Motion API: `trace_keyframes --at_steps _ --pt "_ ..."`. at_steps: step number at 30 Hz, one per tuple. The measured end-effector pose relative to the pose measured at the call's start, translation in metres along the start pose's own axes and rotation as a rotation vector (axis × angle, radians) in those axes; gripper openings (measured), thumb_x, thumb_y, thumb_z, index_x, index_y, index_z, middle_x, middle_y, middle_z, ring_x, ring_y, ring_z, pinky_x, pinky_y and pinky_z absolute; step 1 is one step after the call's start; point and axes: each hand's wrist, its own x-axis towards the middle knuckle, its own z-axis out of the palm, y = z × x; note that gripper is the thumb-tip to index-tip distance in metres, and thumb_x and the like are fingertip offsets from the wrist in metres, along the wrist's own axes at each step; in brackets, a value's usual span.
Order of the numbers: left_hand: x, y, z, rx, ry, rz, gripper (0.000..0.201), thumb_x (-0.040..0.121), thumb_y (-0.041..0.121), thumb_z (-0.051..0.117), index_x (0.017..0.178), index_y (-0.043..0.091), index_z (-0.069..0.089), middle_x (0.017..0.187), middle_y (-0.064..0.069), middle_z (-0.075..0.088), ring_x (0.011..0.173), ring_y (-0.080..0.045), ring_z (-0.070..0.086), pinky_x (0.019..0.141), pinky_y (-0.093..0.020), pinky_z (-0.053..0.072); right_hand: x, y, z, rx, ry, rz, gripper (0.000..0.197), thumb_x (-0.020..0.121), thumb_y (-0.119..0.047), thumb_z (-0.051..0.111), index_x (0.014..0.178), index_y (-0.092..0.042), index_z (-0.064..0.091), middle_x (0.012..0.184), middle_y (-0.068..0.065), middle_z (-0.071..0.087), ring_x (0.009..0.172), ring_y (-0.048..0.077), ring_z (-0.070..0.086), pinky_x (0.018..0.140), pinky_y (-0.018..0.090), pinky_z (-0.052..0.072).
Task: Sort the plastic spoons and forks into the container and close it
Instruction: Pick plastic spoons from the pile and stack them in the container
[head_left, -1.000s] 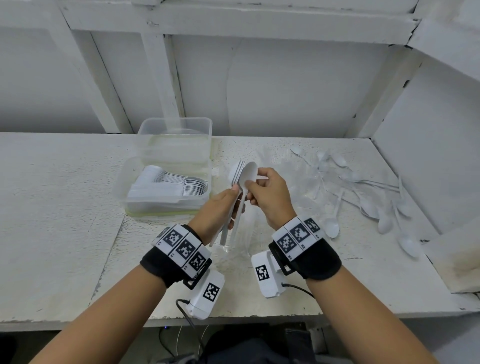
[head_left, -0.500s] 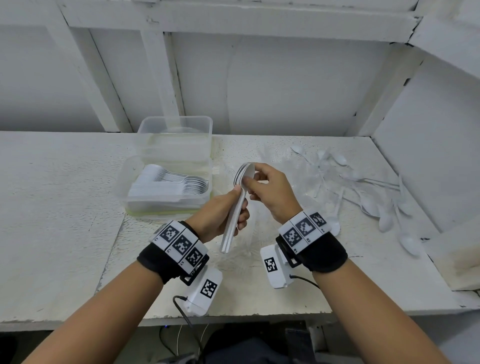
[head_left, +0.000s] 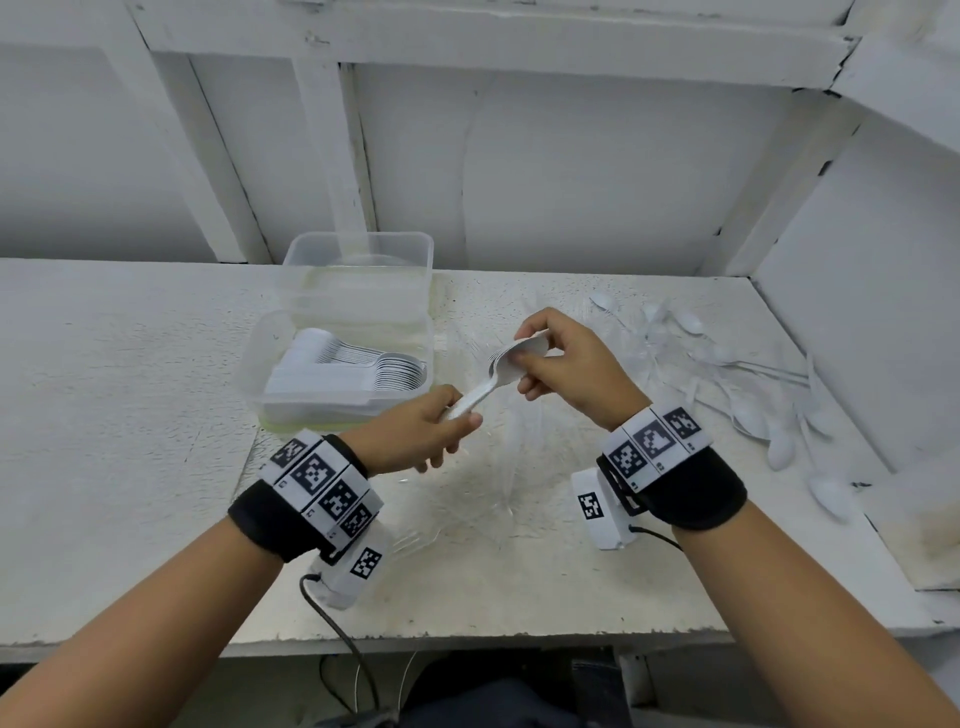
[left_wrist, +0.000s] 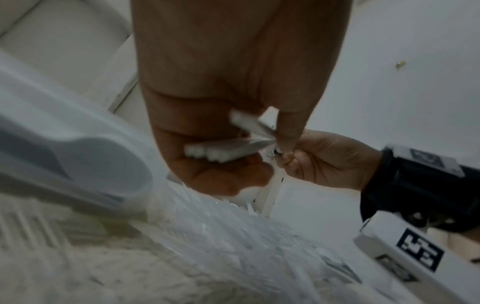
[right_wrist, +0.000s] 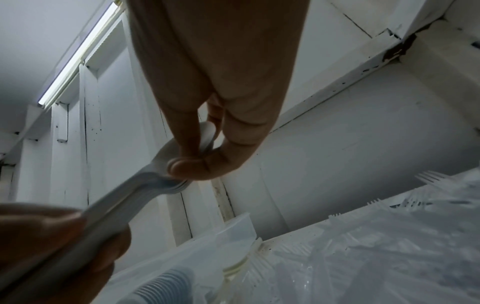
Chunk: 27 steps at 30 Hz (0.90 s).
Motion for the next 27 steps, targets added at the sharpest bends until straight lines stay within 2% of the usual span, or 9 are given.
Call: trace_keyframes --at_steps 4,6,11,16,19,21,22,24,27 --pt "-0.003 -0.01 -0.017 0.309 0.122 0.038 0.011 0.097 0.03 0.045 0.093 0.02 0.047 0.072 0.006 0.05 0.064 -0.014 0.049 0.057 -0.022 0.037 -0.002 0.004 0.004 -0.124 0.037 -0.043 0.008 0.091 -0.011 0.057 0.088 -0.015 0.051 0.078 0.0 0.057 0.06 0.014 0.063 0.06 0.024 0.056" --pt "-0.006 -0.011 -0.021 0.386 0.135 0.053 0.011 0.097 0.033 0.045 0.093 0.023 0.046 0.07 0.009 0.049 0.062 -0.007 0.046 0.055 -0.019 0.033 -0.003 0.004 0.008 -0.225 0.017 -0.096 0.009 0.091 -0.014 0.057 0.088 -0.016 0.049 0.077 -0.002 0.056 0.06 0.011 0.061 0.058 0.021 0.053" --pt "-0.011 -0.013 -0.024 0.328 0.153 0.097 0.024 0.095 0.041 0.043 0.074 0.03 0.04 0.066 0.011 0.046 0.059 -0.004 0.042 0.054 -0.02 0.031 0.0 -0.001 0.015 -0.312 0.016 -0.165 0.015 0.089 -0.013 0.059 0.088 -0.018 0.045 0.08 0.0 0.056 0.061 0.011 0.058 0.056 0.02 0.049" --pt "-0.011 -0.022 -0.029 0.247 0.133 0.086 0.022 0.096 0.037 0.043 0.076 0.029 0.042 0.068 0.007 0.053 0.056 -0.009 0.053 0.057 -0.023 0.041 0.005 -0.001 0.023 -0.381 0.024 -0.211 0.014 0.088 -0.017 0.061 0.089 -0.018 0.046 0.084 0.002 0.057 0.07 0.016 0.055 0.064 0.029 0.048" --pt "-0.011 -0.025 -0.036 0.325 0.139 0.087 0.019 0.097 0.038 0.041 0.082 0.025 0.044 0.068 0.009 0.052 0.06 -0.01 0.05 0.06 -0.025 0.04 0.01 0.004 0.026 -0.487 -0.03 -0.276 0.019 0.088 -0.019 0.061 0.105 -0.017 0.053 0.098 0.004 0.057 0.084 0.016 0.053 0.072 0.026 0.043" --pt "-0.011 -0.025 -0.042 0.41 0.185 0.099 0.02 0.096 0.038 0.042 0.094 0.02 0.049 0.069 0.01 0.049 0.064 -0.012 0.047 0.06 -0.025 0.035 0.013 0.007 0.03 -0.614 -0.107 -0.363 0.035 0.087 -0.031 0.06 0.12 -0.02 0.055 0.111 0.005 0.055 0.099 0.018 0.052 0.084 0.024 0.041" --pt "-0.012 -0.025 -0.045 0.451 0.213 0.112 0.022 0.096 0.038 0.043 0.1 0.019 0.052 0.07 0.01 0.049 0.067 -0.014 0.047 0.059 -0.026 0.034 0.014 0.006 0.033 -0.68 -0.137 -0.423 0.041 0.086 -0.04 0.056 0.123 -0.022 0.056 0.115 0.004 0.055 0.103 0.021 0.052 0.086 0.029 0.041" --pt "-0.013 -0.025 -0.05 0.501 0.243 0.148 0.026 0.096 0.037 0.045 0.107 0.016 0.054 0.074 0.009 0.049 0.074 -0.015 0.047 0.063 -0.029 0.032 0.016 0.003 0.04 -0.802 -0.163 -0.556 0.044 0.085 -0.047 0.047 0.118 -0.023 0.062 0.114 0.002 0.06 0.104 0.026 0.055 0.083 0.041 0.044" --pt "-0.015 -0.026 -0.055 0.515 0.26 0.19 0.025 0.094 0.038 0.046 0.105 0.017 0.055 0.072 0.012 0.049 0.075 -0.014 0.048 0.066 -0.03 0.035 0.02 -0.004 0.052 -0.89 -0.167 -0.73 0.036 0.084 -0.038 0.045 0.101 -0.017 0.07 0.097 -0.001 0.069 0.09 0.027 0.064 0.068 0.044 0.052"
